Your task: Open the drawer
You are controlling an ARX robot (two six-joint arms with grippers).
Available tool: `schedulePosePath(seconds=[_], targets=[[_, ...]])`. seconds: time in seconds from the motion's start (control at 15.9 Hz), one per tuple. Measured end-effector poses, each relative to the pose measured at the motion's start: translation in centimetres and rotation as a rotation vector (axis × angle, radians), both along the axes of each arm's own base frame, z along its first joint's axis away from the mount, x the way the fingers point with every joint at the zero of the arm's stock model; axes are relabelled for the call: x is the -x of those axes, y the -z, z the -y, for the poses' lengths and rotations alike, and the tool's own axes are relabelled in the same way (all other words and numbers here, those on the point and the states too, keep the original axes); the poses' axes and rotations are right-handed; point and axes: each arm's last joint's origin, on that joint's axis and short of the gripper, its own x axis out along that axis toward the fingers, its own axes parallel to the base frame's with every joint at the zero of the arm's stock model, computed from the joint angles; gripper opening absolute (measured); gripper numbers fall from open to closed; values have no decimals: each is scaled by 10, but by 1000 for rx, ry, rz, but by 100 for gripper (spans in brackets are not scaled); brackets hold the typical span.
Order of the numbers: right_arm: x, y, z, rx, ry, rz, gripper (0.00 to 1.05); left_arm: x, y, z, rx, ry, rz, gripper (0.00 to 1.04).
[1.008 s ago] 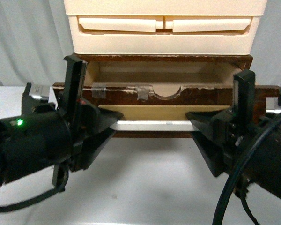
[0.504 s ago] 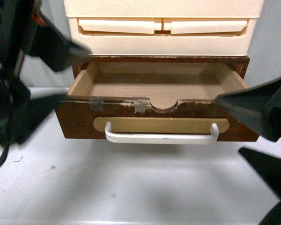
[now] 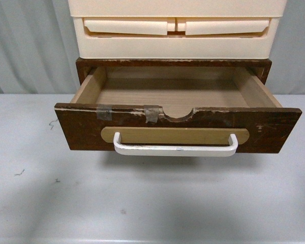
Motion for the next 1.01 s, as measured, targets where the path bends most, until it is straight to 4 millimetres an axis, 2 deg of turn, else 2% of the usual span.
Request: schedulePosePath(seconds=[0.06,0.13,0.44,0.57,1.01], targets=[[5,-1,3,11,-10,3,3,6,-2,-3,-5,6,15,2],[9,-1,6,21,-22,-1,2,10,-6,-5,-6,12,36,2],[27,-2,19,28,-15,5,2,31,-6,-20,-6,25,31,2],[33,-5,31,28,7,17,2,38,-7,-27,-6,-6,35,2],[48,-9,31,28,-8,27,2,54,-12,-26,-6,13,53,2]])
